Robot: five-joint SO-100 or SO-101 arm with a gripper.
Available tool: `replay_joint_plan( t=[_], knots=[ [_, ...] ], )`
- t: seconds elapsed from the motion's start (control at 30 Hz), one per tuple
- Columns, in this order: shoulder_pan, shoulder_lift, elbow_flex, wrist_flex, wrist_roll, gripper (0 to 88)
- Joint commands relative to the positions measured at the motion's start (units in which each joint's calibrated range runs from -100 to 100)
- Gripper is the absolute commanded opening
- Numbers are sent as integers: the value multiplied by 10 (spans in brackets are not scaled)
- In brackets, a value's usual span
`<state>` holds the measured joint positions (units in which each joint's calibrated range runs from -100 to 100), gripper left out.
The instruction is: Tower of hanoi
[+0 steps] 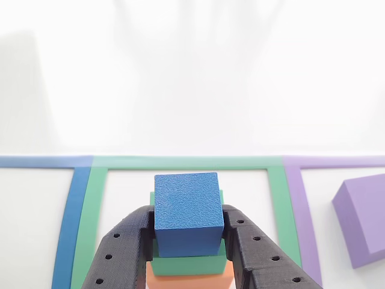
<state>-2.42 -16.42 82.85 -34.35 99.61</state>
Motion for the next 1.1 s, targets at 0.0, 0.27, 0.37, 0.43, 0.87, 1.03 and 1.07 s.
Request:
replay_joint_plan(
  t=[0.0,0.27,0.37,0.43,0.87,1.03,1.07],
  knots=[
    [8,10,-32,-26,4,19],
    [12,35,-53,-32,4,30],
    [17,40,-53,-32,4,70],
    [19,40,-49,-32,4,110],
    [18,27,-38,-45,4,219],
    [18,-14,-33,-41,4,239],
    [21,-30,-32,-32,4,241]
  ],
)
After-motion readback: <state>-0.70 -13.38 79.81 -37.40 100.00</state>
